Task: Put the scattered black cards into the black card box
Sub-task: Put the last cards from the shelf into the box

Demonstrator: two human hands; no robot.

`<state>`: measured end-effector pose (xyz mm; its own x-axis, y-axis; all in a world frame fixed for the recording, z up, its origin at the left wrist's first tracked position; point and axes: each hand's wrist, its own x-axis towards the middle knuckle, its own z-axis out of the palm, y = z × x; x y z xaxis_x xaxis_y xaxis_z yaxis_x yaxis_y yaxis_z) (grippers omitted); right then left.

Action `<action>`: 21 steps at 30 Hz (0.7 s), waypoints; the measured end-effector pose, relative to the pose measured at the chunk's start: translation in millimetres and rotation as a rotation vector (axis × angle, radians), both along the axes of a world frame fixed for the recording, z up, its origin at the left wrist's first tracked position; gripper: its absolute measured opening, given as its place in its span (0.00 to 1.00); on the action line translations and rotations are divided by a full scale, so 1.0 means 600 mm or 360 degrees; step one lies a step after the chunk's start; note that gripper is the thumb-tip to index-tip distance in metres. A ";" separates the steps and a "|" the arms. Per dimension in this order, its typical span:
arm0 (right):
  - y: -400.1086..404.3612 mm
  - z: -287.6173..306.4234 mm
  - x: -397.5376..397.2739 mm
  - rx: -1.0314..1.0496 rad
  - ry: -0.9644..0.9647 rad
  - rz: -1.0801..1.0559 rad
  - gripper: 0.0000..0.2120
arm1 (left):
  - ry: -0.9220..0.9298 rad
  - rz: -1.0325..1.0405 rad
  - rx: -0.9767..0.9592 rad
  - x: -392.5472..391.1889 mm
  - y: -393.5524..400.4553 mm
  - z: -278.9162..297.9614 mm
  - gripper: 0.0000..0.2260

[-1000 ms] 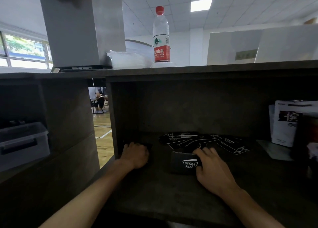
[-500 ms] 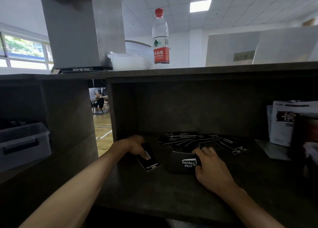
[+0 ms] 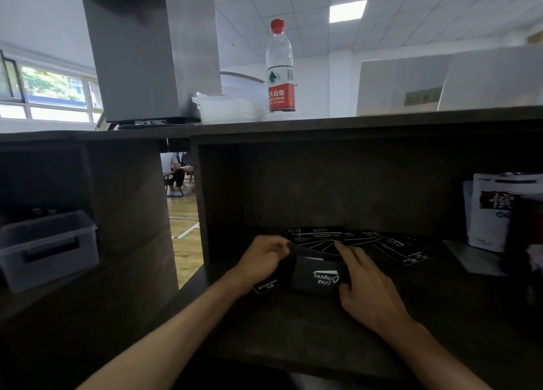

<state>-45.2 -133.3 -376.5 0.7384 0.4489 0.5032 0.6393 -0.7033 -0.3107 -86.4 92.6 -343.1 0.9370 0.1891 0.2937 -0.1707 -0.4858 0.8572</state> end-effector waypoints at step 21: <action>0.002 -0.008 0.009 -0.0098 -0.0214 -0.0013 0.18 | 0.0465 0.0445 0.0356 0.038 0.141 0.014 0.06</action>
<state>-39.8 -132.2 -381.1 0.6700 0.4760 0.5696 0.6664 -0.7237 -0.1791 -63.8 177.1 -334.7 0.9086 0.4085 0.0875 0.2263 -0.6574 0.7188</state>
